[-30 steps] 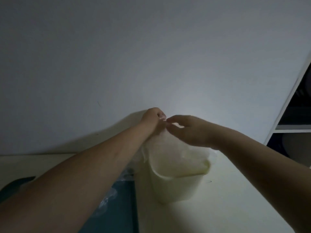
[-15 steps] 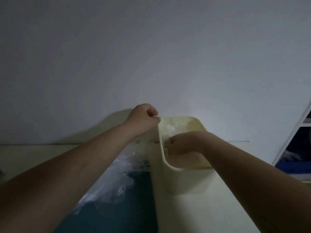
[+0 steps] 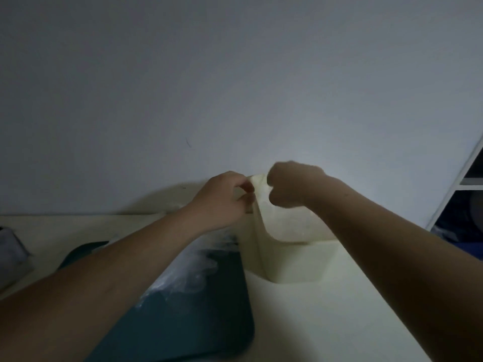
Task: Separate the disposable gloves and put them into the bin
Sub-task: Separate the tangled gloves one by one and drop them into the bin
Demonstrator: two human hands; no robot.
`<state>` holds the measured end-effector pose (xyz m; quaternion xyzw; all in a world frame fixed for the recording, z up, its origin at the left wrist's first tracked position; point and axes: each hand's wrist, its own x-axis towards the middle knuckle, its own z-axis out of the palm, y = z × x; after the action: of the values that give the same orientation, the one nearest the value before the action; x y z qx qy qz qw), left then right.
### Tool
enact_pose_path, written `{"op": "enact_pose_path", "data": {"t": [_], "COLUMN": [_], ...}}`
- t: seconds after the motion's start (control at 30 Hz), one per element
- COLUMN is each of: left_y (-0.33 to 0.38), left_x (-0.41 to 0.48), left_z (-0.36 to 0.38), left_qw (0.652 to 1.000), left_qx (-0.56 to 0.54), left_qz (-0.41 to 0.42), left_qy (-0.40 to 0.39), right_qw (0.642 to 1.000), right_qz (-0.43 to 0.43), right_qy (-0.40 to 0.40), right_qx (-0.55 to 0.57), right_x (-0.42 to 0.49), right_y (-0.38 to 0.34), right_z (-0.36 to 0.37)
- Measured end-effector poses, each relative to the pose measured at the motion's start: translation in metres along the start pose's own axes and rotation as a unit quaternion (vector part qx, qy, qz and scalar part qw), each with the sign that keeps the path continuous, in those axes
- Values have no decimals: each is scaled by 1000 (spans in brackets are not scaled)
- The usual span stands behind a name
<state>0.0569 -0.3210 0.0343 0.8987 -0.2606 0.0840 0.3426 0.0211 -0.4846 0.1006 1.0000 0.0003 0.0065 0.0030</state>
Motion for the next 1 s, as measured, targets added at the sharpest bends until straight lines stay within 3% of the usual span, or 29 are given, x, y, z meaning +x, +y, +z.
{"op": "enact_pose_path", "data": {"t": [0.1, 0.17, 0.27, 0.4, 0.5, 0.73, 0.87, 1.0], "left_y": [-15, -33, -63, -104, -125, -142, -133, -116], "left_x": [-32, -55, -85, -120, -132, -128, -119, -110], "left_z": [-18, -29, -44, -50, -45, -40, -50, -72], "left_qw": [999, 992, 969, 944, 962, 985, 983, 980], "left_qx": [33, 102, 200, 268, 208, 84, -31, -76], "left_qz": [-23, -47, -113, -150, -156, -147, -149, -108], "left_qy": [-24, -54, -92, -120, -82, 22, 99, 148], "right_qw": [993, 981, 965, 961, 955, 932, 917, 900], "right_qz": [-37, -99, -163, -162, -140, -98, -152, -180], "right_qy": [101, 113, 38, -122, -133, -13, -7, 17], "right_qx": [53, 124, 202, 186, 224, 349, 368, 395], "right_x": [-19, -26, -24, -15, -7, 13, 19, 16], "right_y": [-39, -73, -112, -145, -153, -141, -127, -120], "right_z": [-9, 4, 36, 90, 116, 137, 130, 125]}}
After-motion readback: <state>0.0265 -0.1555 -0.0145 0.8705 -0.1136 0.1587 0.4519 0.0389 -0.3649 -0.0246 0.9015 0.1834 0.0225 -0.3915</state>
